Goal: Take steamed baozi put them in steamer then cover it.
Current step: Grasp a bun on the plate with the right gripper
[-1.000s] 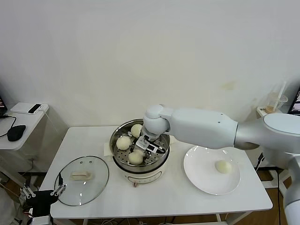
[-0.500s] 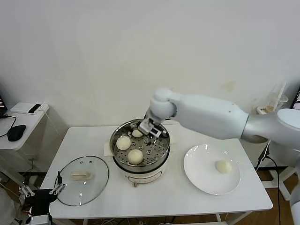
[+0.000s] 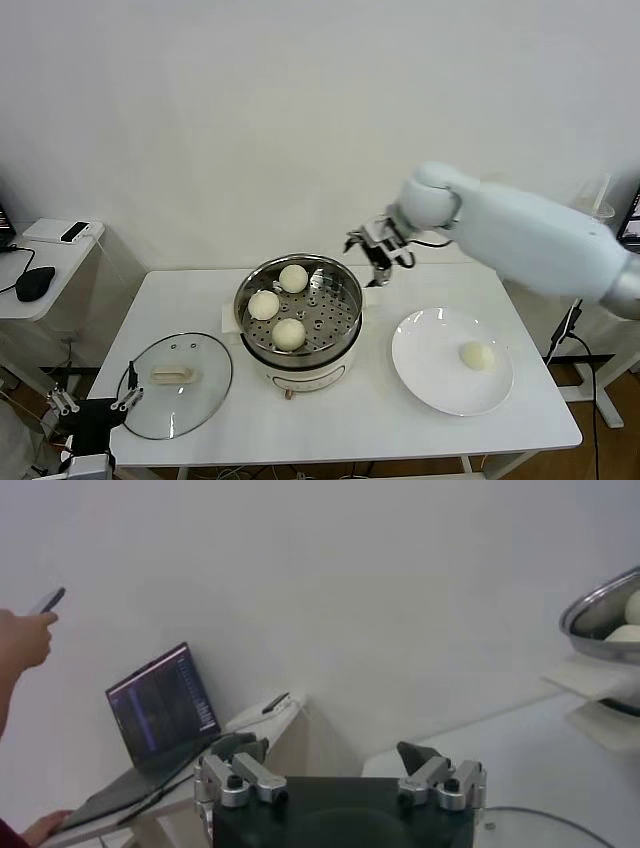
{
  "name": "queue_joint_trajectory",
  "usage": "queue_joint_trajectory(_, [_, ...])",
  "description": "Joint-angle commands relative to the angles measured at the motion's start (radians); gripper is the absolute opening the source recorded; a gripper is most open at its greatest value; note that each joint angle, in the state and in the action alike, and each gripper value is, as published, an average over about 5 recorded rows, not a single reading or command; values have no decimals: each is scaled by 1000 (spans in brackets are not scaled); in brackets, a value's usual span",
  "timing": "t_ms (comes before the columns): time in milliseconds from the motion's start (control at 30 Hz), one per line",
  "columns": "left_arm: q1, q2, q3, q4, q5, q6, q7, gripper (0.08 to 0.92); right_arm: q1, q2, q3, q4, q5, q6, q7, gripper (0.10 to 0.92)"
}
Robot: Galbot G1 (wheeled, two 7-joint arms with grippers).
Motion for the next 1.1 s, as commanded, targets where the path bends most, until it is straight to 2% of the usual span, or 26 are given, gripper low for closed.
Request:
queue_joint_trajectory(33, [-1,2,9,-5,1,1,1,823,-81,-331,41,119,-23,-149,-6,823])
queue_joint_trajectory(300, [-3,2,19,-6,4,1,1,823,-310,-418,157,126,-112,-111,-37,823])
queue_joint_trajectory(500, [0,1,15,-5,5,1,1,823,-510,-425,322,54,-195,-68,-74,823])
queue_joint_trajectory(767, [7,-1,16,-6,8,1,1,823,-634,-375,445,-70,-257,-35,-74,823])
queue_joint_trajectory(1100, [9,-2,15,-2,9,0,1,823,-641,-267,462,-194,-309,-21,-50,823])
